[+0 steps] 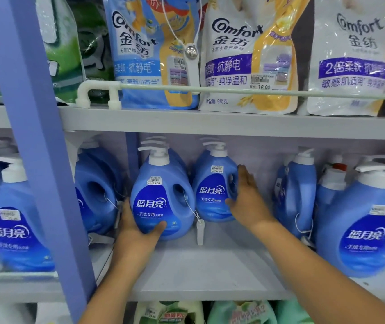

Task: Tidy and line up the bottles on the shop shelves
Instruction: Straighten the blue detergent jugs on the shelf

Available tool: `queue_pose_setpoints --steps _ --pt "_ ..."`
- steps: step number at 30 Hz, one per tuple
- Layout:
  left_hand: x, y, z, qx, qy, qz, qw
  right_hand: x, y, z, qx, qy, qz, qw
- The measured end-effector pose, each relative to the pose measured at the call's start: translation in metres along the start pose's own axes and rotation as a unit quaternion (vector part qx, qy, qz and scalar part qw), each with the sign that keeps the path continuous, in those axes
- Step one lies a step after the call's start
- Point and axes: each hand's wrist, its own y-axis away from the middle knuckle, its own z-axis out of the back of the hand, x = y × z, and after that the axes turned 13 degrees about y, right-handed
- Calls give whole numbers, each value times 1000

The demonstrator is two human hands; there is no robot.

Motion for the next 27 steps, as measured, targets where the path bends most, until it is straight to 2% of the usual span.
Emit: queue_pose_setpoints --steps 1,2,3,4,5,6,7,9,12,14,16,19,22,24,27 --pt "-6 4 -2 -45 -30 -33 998 1 11 10 -32 0 -3 999" --pt "-13 10 -5 -95 -54 -98 989 -2 28 22 -102 -18 10 995" --pt "-23 18 -12 -133 -54 -177 974 -7 47 39 -198 -45 37 978" --pt "-32 27 -25 -136 -27 -230 963 -15 68 58 -299 -59 63 950" --pt "-42 36 -43 -95 22 -237 967 -29 87 78 -385 -48 77 919" --pt "-53 43 -65 -22 82 -201 976 -46 103 96 -446 -25 72 892" --pt "-63 49 -91 59 126 -141 980 -65 113 113 -475 -9 46 879" --pt "-78 58 -150 172 159 -64 970 -100 121 138 -431 -28 -50 900" --pt "-93 66 -231 235 152 -27 960 -133 119 152 -279 -57 -123 951" --pt "-99 68 -271 240 137 -12 961 -148 114 158 -214 -49 -124 968" --pt "-101 64 -295 196 99 -14 975 -158 110 165 -170 -67 -123 975" --pt "-94 54 -307 151 56 -6 987 -160 109 171 -145 -83 -128 978" --pt "-89 50 -308 220 -36 31 974 -156 111 166 -147 -113 -125 975" --pt "-93 52 -303 248 -22 66 966 -152 114 163 -144 -134 -119 973" --pt "-90 62 -270 219 -12 58 974 -146 116 162 -129 -157 -90 975"
